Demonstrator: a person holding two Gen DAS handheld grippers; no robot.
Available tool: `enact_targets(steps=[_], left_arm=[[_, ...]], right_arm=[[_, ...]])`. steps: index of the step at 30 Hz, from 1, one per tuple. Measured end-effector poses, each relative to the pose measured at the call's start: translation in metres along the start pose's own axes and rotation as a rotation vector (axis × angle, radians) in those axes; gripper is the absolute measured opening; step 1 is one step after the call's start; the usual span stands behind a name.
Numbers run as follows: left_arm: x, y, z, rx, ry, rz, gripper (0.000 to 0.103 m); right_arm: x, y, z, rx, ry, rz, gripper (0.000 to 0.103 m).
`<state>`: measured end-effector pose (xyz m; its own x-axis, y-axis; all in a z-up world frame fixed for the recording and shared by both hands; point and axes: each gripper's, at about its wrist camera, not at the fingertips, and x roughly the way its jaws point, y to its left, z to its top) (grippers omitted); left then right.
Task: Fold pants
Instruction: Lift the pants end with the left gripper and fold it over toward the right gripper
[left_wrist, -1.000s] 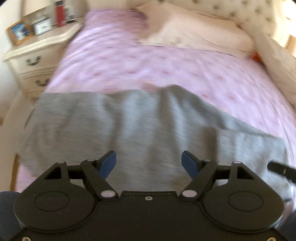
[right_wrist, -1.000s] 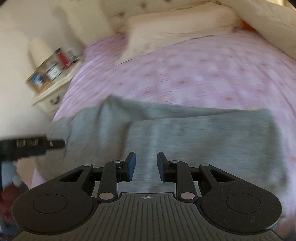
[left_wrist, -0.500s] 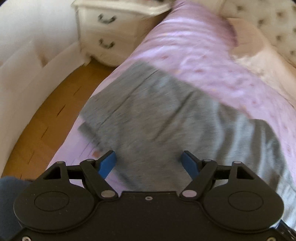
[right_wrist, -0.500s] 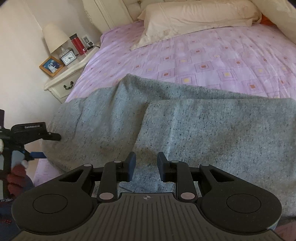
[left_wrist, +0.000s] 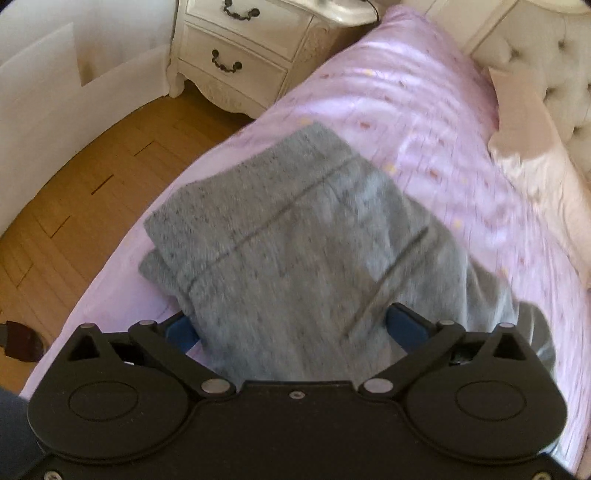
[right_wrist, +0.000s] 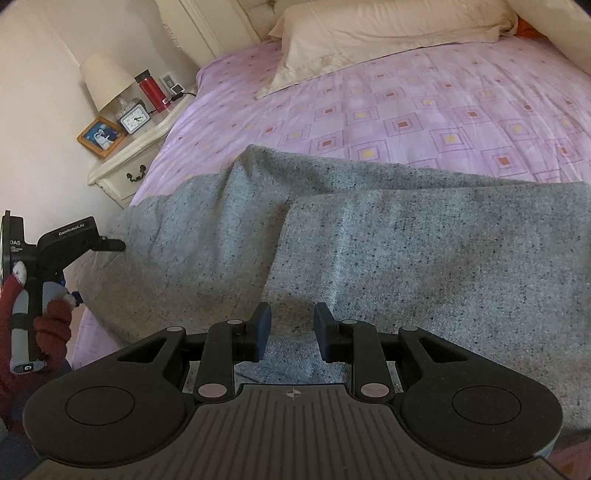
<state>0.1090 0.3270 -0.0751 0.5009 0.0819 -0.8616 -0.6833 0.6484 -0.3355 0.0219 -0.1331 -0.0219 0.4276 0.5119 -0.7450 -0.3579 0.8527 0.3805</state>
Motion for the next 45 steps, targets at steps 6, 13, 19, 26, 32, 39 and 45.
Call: enact_targets(steps=[6,13,19,26,32,39,45], left_arm=[[0.001,0.006,0.005,-0.033,-0.041,-0.028,0.1],[-0.018,-0.001,0.003,0.029,-0.106,-0.065,0.033],[-0.055,-0.029,-0.007,0.193,-0.22,-0.042,0.032],[-0.08,-0.047,-0.013,0.306,-0.27,-0.052,0.032],[-0.092,-0.057,-0.011,0.333,-0.286,-0.074,0.032],[-0.13,-0.099,-0.033,0.493,-0.374,-0.114,0.032],[-0.156,-0.157,-0.076,0.717,-0.415,-0.191,0.032]], right_arm=[[-0.001,0.001,0.0,-0.004,-0.015,-0.002,0.025],[-0.007,0.015,-0.004,-0.075,-0.063,-0.015,0.018],[0.002,0.042,-0.017,-0.228,-0.014,-0.007,0.017],[0.015,0.071,-0.035,-0.434,0.024,-0.099,0.018],[0.022,0.091,-0.053,-0.607,0.02,-0.188,0.02],[0.025,0.097,-0.062,-0.68,0.003,-0.223,0.02],[0.0,0.07,-0.035,-0.426,-0.005,-0.157,0.018]])
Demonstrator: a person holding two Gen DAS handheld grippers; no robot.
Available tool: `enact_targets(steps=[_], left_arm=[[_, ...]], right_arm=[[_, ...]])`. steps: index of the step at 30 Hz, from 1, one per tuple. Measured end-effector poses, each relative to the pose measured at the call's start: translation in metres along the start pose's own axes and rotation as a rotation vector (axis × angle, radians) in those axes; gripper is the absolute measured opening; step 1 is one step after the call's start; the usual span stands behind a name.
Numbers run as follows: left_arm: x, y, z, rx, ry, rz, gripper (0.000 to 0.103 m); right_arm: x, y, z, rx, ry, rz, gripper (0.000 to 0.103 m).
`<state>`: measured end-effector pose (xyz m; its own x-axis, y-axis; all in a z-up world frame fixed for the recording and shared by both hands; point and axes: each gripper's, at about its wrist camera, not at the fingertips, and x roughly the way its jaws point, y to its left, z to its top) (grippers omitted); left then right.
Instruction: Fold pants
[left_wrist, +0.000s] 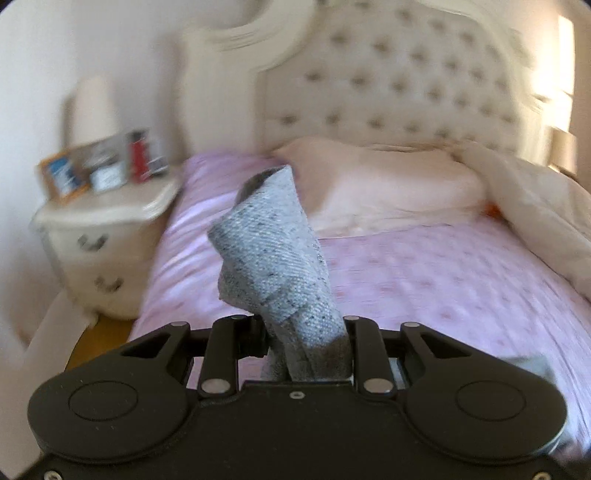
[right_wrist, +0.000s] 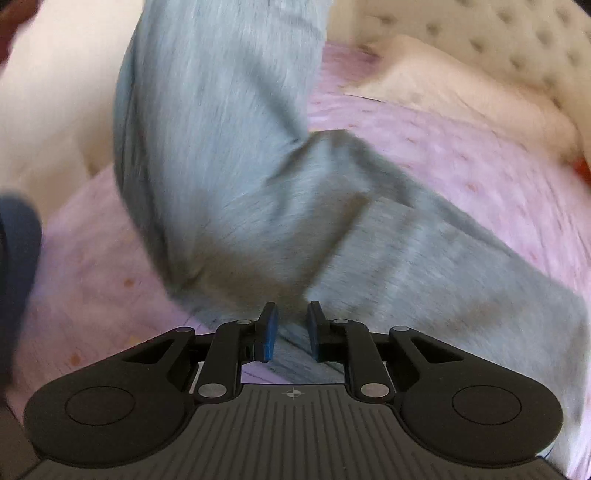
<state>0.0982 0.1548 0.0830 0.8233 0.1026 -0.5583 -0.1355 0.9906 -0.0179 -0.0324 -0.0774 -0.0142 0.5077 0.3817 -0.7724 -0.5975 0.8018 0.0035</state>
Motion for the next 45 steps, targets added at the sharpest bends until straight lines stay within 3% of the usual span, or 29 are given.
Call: enact_targets(steps=[4,9,11,15,19,24,27,32,34,37,42,45], left_arm=[[0.01,-0.065,-0.007,0.164,0.051,-0.127,0.036],[0.049,-0.134,-0.036,0.309,0.235,-0.29,0.039],[0.064,-0.15,-0.045,0.324,0.298,-0.318,0.04],[0.074,-0.162,-0.049,0.294,0.337,-0.348,0.042],[0.072,-0.171,-0.046,0.289,0.349,-0.365,0.047],[0.068,-0.188,-0.052,0.327,0.307,-0.379,0.056],[0.061,-0.191,-0.049,0.277,0.294,-0.417,0.057],[0.037,-0.19,-0.031,0.231,0.189,-0.452,0.063],[0.033,-0.172,-0.026,0.196,0.171,-0.439,0.064],[0.035,-0.139,-0.027,0.174,0.165,-0.35,0.064],[0.04,-0.073,-0.048,0.131,0.234,-0.163,0.063],[0.032,-0.047,-0.065,0.093,0.276,-0.105,0.063]], right_arm=[[-0.027,-0.037,-0.006,0.205,0.013,-0.024,0.018],[-0.043,-0.086,-0.022,0.453,0.09,-0.052,0.018],[-0.047,-0.102,-0.027,0.533,0.112,-0.075,0.018],[-0.055,-0.13,-0.034,0.704,0.127,-0.099,0.018],[-0.068,-0.147,-0.038,0.77,0.102,-0.181,0.018],[-0.072,-0.163,-0.033,0.789,0.096,-0.252,0.018],[-0.071,-0.171,-0.03,0.792,0.093,-0.282,0.018],[-0.089,-0.168,-0.03,0.797,-0.024,-0.254,0.018],[-0.089,-0.17,-0.031,0.81,-0.089,-0.21,0.018],[-0.083,-0.173,-0.033,0.814,-0.143,-0.105,0.02],[-0.056,-0.172,-0.027,0.778,-0.082,-0.052,0.026],[-0.05,-0.174,-0.027,0.809,-0.082,-0.013,0.028]])
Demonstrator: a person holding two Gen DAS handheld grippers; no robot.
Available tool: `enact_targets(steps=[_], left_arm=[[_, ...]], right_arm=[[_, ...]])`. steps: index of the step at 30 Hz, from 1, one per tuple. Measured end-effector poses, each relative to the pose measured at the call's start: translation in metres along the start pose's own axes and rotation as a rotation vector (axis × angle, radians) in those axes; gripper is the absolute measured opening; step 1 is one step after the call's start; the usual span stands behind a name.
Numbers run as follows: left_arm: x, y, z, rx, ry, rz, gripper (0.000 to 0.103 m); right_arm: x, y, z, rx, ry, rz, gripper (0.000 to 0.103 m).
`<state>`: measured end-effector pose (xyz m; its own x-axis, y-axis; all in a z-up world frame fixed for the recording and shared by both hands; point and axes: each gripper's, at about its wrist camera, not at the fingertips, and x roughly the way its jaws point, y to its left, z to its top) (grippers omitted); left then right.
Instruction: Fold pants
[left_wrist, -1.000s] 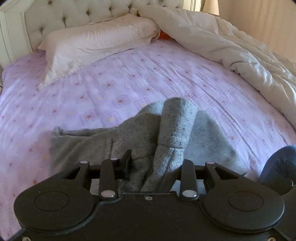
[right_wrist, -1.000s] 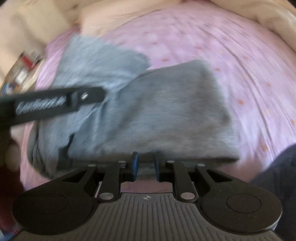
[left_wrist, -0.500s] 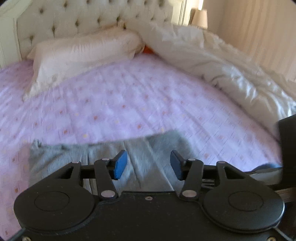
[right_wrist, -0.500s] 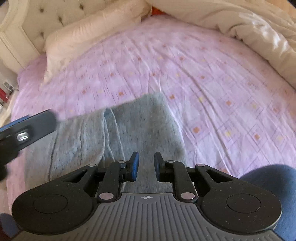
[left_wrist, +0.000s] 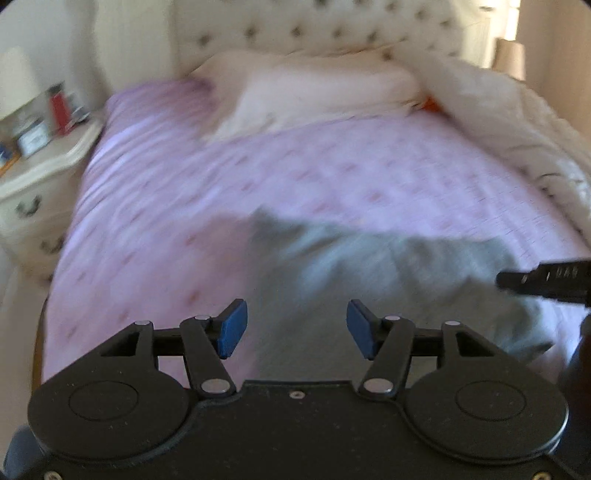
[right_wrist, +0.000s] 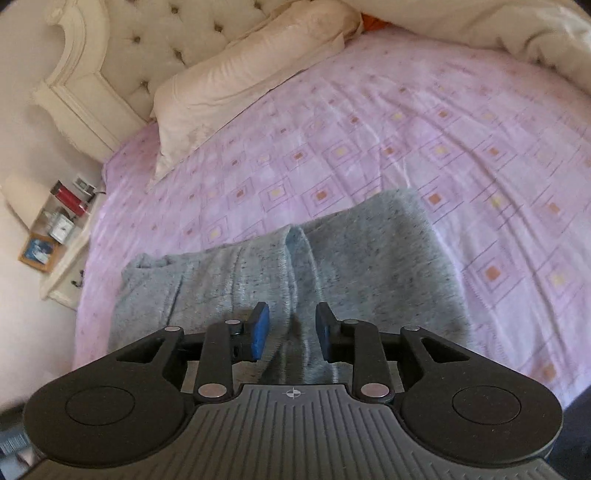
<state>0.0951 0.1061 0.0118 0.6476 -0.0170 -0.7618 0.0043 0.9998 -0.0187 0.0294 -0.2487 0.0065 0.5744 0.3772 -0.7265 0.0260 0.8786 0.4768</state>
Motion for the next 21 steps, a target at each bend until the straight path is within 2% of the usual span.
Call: enact_targets(steps=[1,4,5,9,11,12,13,14,18,21], left_arm=[[-0.002,0.005,-0.006,-0.012,0.012,0.005,0.063],[-0.01,0.014,-0.023,-0.041,0.047,0.007,0.063],[-0.012,0.015,-0.028,-0.047,0.057,-0.002,0.063],[-0.018,0.012,-0.04,-0.07,0.088,-0.053,0.063],[-0.021,0.008,-0.047,-0.069,0.094,-0.076,0.063],[-0.021,0.004,-0.049,-0.056,0.097,-0.082,0.063],[-0.021,0.002,-0.049,-0.036,0.095,-0.087,0.063],[-0.021,-0.003,-0.051,-0.011,0.091,-0.09,0.063],[-0.027,-0.03,-0.056,0.106,0.064,-0.125,0.063],[-0.029,-0.048,-0.063,0.171,0.067,-0.151,0.063]], right_arm=[[0.001,-0.001,0.0,0.015,0.006,0.02,0.03],[0.006,-0.002,-0.001,0.032,0.049,0.032,0.062],[0.008,-0.003,-0.002,0.031,0.061,0.022,0.065],[0.014,-0.001,-0.003,0.021,0.095,-0.006,0.066],[0.025,0.003,-0.003,0.013,0.148,-0.012,0.066],[0.028,0.006,-0.002,-0.003,0.189,-0.013,0.064],[0.029,0.01,-0.001,-0.02,0.2,-0.015,0.042],[0.028,0.013,-0.001,-0.033,0.205,0.019,0.021],[0.001,0.044,0.005,-0.171,0.118,0.031,0.01],[-0.023,0.059,0.019,-0.171,0.058,0.122,0.008]])
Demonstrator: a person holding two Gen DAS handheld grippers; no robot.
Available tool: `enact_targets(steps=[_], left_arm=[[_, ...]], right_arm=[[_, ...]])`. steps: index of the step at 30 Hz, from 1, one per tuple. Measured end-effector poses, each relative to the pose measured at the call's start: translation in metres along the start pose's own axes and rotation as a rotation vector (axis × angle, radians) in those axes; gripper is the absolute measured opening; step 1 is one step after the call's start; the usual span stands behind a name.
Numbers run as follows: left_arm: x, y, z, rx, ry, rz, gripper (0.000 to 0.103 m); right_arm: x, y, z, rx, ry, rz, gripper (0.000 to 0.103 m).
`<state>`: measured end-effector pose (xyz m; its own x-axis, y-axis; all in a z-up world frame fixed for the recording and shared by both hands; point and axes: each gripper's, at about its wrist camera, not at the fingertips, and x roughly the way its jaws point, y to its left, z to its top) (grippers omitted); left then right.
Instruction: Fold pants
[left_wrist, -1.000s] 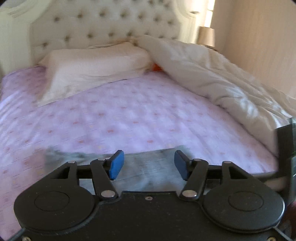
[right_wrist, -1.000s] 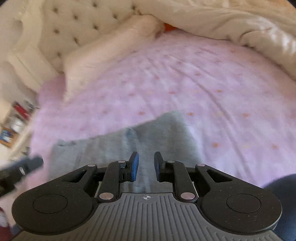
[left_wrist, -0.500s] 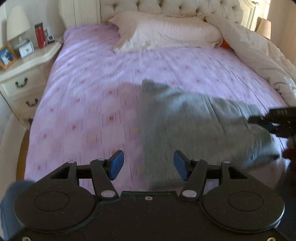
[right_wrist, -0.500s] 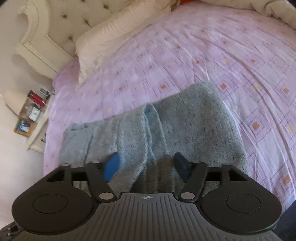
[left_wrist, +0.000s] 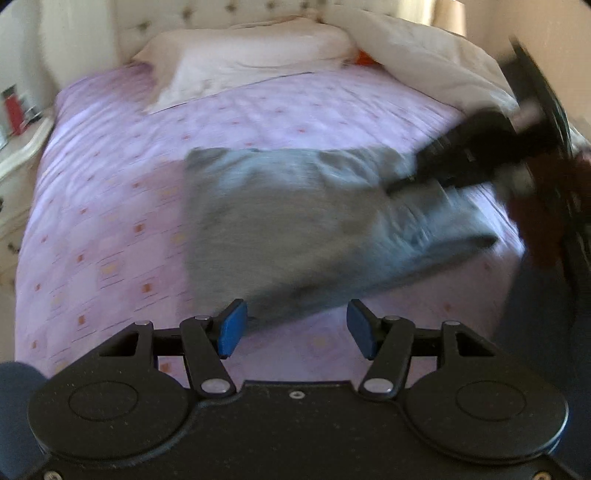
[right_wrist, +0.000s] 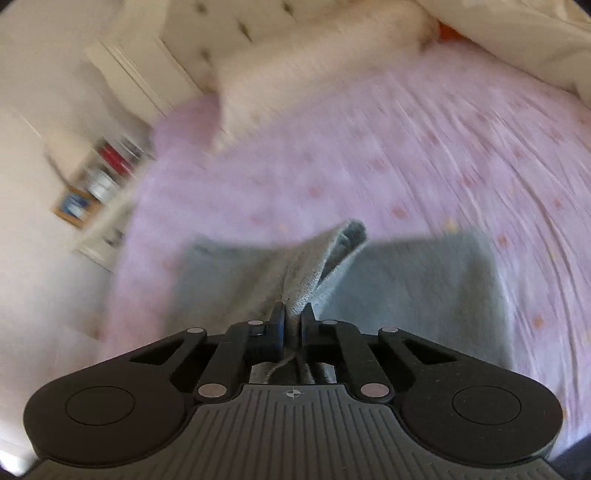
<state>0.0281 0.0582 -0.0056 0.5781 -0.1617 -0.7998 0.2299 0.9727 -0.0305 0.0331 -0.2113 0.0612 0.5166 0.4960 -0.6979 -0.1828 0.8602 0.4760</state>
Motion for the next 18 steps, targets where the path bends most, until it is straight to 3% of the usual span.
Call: enact_targets(steps=[5,10,15,18], left_arm=[[0.006,-0.033,0.001,0.123,-0.003,-0.028,0.063],[0.023,-0.054,0.012,0.15,-0.042,-0.021,0.064],[0.052,-0.059,0.02,0.166,-0.02,0.055,0.064],[0.062,-0.041,0.016,0.085,0.038,0.074,0.064]], right_arm=[[-0.017,0.023,0.02,-0.047,-0.066,0.052,0.008],[-0.028,0.028,0.031,-0.068,-0.1,0.078,0.008],[-0.039,0.007,0.036,-0.033,-0.13,0.04,0.008],[-0.034,-0.014,0.03,0.003,-0.101,-0.032,0.008]])
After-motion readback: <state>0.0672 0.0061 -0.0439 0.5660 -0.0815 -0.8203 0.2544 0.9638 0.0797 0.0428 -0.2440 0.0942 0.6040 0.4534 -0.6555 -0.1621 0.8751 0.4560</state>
